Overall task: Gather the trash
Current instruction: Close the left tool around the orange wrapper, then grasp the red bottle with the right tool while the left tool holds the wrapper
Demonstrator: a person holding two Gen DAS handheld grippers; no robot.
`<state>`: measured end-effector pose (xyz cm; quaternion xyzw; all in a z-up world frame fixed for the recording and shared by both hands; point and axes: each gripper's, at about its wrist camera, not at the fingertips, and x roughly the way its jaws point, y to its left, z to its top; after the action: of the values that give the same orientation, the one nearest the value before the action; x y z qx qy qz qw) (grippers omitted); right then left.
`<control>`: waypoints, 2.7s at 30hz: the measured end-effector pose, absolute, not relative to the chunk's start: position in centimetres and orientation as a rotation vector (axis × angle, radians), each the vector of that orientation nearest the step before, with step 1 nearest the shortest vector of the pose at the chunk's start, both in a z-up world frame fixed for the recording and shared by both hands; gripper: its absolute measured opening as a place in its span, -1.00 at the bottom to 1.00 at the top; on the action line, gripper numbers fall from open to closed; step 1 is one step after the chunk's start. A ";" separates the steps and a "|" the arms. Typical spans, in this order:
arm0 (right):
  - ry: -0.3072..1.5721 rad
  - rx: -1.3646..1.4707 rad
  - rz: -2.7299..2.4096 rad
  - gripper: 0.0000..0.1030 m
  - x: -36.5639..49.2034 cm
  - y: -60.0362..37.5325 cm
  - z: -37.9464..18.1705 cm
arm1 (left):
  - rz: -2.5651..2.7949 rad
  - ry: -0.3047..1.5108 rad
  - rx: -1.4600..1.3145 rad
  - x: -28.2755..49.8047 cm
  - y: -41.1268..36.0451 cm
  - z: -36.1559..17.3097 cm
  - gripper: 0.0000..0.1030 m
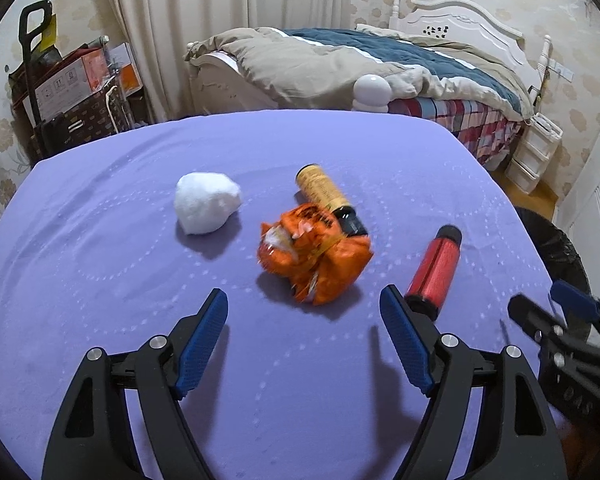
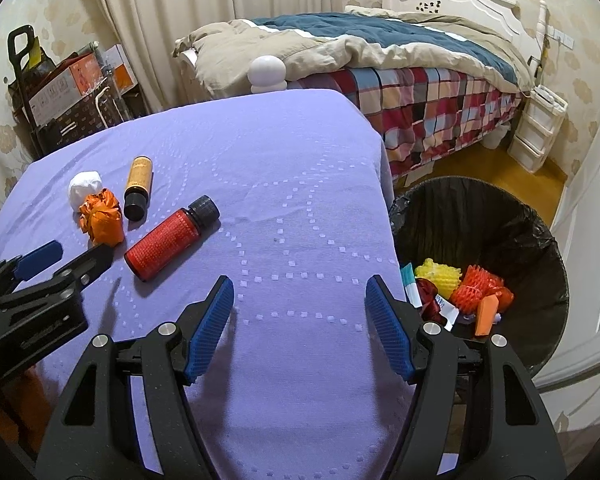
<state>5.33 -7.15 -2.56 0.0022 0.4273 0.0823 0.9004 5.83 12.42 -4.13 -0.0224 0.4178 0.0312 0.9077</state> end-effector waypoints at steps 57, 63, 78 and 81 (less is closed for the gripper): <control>0.935 -0.063 0.251 0.52 7.7 1.0 -3.1 | 0.094 0.887 -0.104 1.8 19.6 -4.9 -0.10; 0.936 -0.071 0.229 0.48 7.2 -0.1 -3.1 | 0.090 0.884 -0.110 1.8 19.8 -4.9 -0.10; 0.917 -0.112 0.239 -0.08 7.6 0.1 -3.0 | 0.097 0.886 -0.107 2.0 19.9 -4.9 -0.10; 0.912 -0.114 0.242 -0.37 7.7 -0.1 -3.0 | 0.098 0.886 -0.104 2.1 19.9 -4.9 -0.10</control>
<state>7.66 -0.07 -3.03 -0.0548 0.4389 0.1167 0.8892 2.06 19.87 -4.86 -0.0504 0.4281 0.0474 0.9011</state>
